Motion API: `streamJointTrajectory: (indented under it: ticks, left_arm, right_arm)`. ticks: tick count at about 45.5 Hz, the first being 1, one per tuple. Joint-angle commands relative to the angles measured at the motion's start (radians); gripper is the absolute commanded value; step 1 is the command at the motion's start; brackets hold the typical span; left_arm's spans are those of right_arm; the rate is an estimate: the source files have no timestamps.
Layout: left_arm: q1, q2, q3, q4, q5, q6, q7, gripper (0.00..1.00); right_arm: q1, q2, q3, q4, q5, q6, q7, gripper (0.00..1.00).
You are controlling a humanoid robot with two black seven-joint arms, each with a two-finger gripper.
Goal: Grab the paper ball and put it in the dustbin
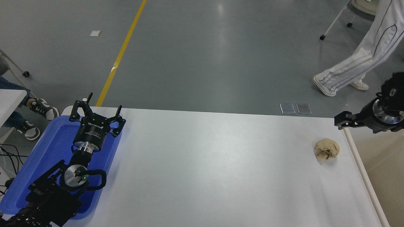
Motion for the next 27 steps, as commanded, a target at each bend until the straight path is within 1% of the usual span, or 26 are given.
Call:
streamJointTrajectory:
  ticks: [1,10,20,27]
  left_arm:
    - [0.0,0.0,0.0,0.0,-0.001,0.001,0.0,1.0]
    - [0.0,0.0,0.0,0.0,0.001,0.0,0.0,1.0]
    - [0.0,0.0,0.0,0.0,-0.001,0.001,0.0,1.0]
    - [0.0,0.0,0.0,0.0,-0.001,0.001,0.0,1.0]
  right_arm:
    - [-0.134,0.031,0.049,-0.131,-0.003,-0.01,0.0,1.0]
    - [-0.252,0.077,0.153,-0.244,-0.003,-0.024,-0.002,1.0]
    - [-0.355,0.137,0.187,-0.384,-0.001,-0.036,-0.002,1.0]
    - [-0.43,0.175,0.196,-0.455,0.011,-0.094,-0.002,1.0]
